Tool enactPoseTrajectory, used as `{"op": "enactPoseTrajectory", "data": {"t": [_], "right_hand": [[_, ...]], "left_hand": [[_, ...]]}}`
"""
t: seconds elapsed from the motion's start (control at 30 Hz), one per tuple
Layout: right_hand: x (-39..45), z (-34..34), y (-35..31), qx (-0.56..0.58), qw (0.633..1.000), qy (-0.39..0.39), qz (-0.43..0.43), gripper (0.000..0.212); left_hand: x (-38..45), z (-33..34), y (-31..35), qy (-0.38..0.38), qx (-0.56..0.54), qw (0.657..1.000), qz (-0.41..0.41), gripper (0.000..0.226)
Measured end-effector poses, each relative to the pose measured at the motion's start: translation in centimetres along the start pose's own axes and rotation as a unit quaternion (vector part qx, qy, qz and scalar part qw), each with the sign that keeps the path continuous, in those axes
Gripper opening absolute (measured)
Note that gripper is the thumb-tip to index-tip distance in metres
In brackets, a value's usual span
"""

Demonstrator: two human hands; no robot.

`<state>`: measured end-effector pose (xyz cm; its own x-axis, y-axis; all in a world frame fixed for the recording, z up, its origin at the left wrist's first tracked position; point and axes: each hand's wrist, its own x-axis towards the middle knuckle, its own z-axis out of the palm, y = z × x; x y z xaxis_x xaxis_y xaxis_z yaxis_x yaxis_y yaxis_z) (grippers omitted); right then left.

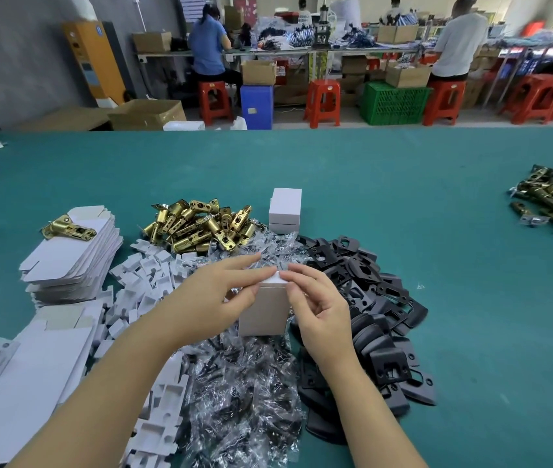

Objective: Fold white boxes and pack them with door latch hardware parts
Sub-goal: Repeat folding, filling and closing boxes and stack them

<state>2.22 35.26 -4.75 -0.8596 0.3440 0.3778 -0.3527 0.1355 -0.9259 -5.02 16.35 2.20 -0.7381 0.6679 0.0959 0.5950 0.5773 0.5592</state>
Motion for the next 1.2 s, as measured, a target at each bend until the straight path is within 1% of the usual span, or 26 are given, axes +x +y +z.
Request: {"op": "enactPoseTrajectory", "data": {"t": [0.07, 0.17, 0.2, 0.27, 0.37, 0.43, 0.47, 0.57, 0.6, 0.67, 0.73, 0.8, 0.87, 1.0, 1.1, 1.2], "right_hand": [[0.0, 0.0, 0.2, -0.019, 1.0, -0.006, -0.009, 0.022], [-0.1, 0.0, 0.8, -0.123, 0.989, -0.014, -0.074, 0.028], [-0.1, 0.0, 1.0, -0.142, 0.986, -0.017, -0.089, 0.03], [0.0, 0.1, 1.1, -0.137, 0.986, -0.018, -0.091, 0.03], [-0.1, 0.2, 0.8, -0.114, 0.99, -0.02, -0.075, 0.03], [-0.1, 0.1, 0.6, -0.121, 0.991, -0.027, -0.058, 0.036], [-0.1, 0.2, 0.6, -0.122, 0.991, -0.042, -0.038, 0.042], [-0.3, 0.3, 0.6, -0.098, 0.987, -0.115, 0.047, 0.071], [-0.2, 0.3, 0.6, -0.103, 0.984, -0.133, 0.062, 0.077], [-0.2, 0.3, 0.7, -0.105, 0.981, -0.145, 0.072, 0.078], [-0.1, 0.3, 0.8, -0.072, 0.985, -0.134, 0.084, 0.077], [0.0, 0.5, 0.9, -0.039, 0.988, -0.118, 0.093, 0.074], [0.1, 0.6, 1.0, 0.0, 0.99, -0.096, 0.1, 0.065], [0.5, 0.6, 0.5, 0.084, 0.988, -0.035, 0.128, 0.05], [0.6, 0.4, 0.6, 0.124, 0.979, -0.001, 0.163, 0.047], [0.6, 0.4, 0.9, 0.129, 0.976, 0.036, 0.174, 0.049]], "left_hand": [[-0.2, 0.3, -0.2, 0.001, 0.016, 1.0, 0.004, 0.047], [-0.5, 0.7, -0.4, 0.017, 0.027, 0.999, 0.011, 0.046], [-0.5, 0.7, -0.6, 0.024, 0.027, 0.999, 0.014, 0.045], [-0.6, 0.9, -0.7, 0.036, 0.027, 0.999, 0.021, 0.046], [-0.6, 1.2, -0.8, 0.055, 0.007, 0.998, 0.025, 0.048], [-0.6, 1.4, -0.8, 0.064, -0.015, 0.998, 0.023, 0.049], [-0.6, 1.6, -0.8, 0.066, -0.025, 0.997, 0.019, 0.048], [-0.7, 1.7, -1.0, 0.067, -0.052, 0.996, -0.002, 0.046], [-0.7, 1.7, -1.1, 0.068, -0.058, 0.996, -0.005, 0.047], [-0.7, 1.7, -1.1, 0.071, -0.069, 0.995, -0.01, 0.051], [-0.7, 1.8, -1.0, 0.084, -0.106, 0.99, -0.027, 0.06], [-0.7, 2.0, -1.0, 0.103, -0.179, 0.977, -0.058, 0.069], [-0.7, 2.1, -1.1, 0.11, -0.228, 0.963, -0.091, 0.07], [-1.1, 2.6, -1.1, 0.065, -0.277, 0.948, -0.145, 0.061], [-1.6, 3.2, -0.5, 0.041, -0.337, 0.927, -0.161, 0.069], [-1.8, 3.9, 0.2, 0.039, -0.34, 0.926, -0.161, 0.075]]}}
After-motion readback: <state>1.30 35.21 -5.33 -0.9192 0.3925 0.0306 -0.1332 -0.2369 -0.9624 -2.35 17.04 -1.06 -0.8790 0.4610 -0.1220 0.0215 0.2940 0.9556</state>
